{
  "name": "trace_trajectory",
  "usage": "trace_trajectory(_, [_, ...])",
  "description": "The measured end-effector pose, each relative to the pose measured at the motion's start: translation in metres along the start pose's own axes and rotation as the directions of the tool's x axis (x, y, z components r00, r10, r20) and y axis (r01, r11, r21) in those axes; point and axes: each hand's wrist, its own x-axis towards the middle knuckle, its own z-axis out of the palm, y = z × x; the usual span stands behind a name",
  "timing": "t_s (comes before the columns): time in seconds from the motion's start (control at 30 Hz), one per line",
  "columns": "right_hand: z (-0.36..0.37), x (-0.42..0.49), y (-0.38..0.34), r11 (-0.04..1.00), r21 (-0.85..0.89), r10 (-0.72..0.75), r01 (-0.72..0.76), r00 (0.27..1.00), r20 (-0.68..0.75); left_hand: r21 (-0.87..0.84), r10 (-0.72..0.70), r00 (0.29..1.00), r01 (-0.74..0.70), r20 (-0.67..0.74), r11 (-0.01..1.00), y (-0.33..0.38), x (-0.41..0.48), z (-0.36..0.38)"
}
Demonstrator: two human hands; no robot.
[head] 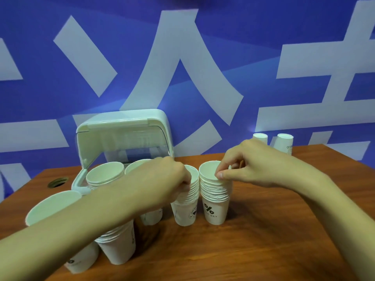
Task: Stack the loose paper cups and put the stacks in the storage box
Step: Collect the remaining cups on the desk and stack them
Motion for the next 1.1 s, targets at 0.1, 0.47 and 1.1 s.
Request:
trace_trajectory(0.1, [0.006, 0.001, -0.001, 0.999, -0.052, 0.019, -0.016, 0.999, 0.045, 0.042, -0.027, 0.999, 0.025, 0.035, 0.999, 0.007, 0.002, -0.001])
trace_trajectory(0.47, [0.004, -0.002, -0.009, 0.991, -0.126, 0.042, -0.037, 0.999, 0.032, -0.031, -0.006, 0.998, 0.008, 0.061, 0.999, 0.001, 0.005, -0.003])
trace_trajectory(1.1, [0.005, -0.015, 0.211, 0.803, -0.076, 0.552, -0.591, 0.785, -0.282, 0.221, 0.171, 0.983, -0.182, 0.071, 0.958, 0.103, 0.25, 0.004])
